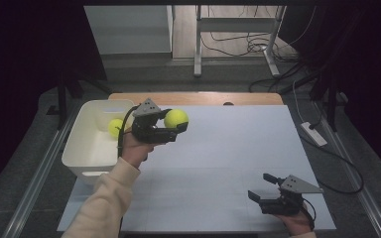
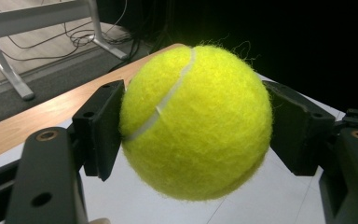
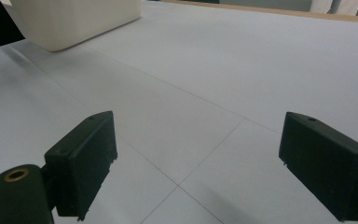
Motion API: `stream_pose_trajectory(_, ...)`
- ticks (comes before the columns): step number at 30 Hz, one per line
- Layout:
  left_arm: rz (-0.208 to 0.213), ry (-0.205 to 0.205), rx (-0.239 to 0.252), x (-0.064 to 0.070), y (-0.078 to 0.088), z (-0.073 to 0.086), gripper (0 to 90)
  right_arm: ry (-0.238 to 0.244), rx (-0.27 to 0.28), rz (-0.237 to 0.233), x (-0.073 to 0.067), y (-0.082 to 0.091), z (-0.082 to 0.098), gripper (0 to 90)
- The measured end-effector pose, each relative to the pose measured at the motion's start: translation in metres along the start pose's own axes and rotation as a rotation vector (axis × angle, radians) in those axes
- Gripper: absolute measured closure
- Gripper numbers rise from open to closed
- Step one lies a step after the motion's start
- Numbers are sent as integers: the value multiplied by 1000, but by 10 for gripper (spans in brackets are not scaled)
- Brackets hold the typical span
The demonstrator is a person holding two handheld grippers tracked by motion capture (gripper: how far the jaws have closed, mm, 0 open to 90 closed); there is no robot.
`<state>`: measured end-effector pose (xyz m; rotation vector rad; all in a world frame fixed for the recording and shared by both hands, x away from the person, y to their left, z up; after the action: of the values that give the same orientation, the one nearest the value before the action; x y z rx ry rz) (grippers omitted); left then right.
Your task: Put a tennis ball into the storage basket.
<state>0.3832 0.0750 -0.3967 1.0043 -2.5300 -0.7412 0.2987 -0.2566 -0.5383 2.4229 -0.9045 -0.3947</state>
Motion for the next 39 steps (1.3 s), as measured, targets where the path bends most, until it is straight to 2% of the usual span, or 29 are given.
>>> stream_pose_trajectory(23, -68, 40, 7, -23, 14, 8, 273, -2, -3, 2, 0, 0, 1, 111)
stream_pose_trajectory(39, -125, 73, 6, -42, 30, 16, 272, -3, -2, 2, -1, -1, 0, 111)
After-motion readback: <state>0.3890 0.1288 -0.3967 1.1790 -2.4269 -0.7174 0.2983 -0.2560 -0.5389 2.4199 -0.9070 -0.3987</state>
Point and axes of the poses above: each handheld gripper's, and its own axes: y roughly backward along the jaws, z roughly out of its underside, x roughly to its right, the point moved 7 cm from there along -y, roughly forward along the jaws, and after that the axes turned 11 degrees about -x, right-handed, at the moved point
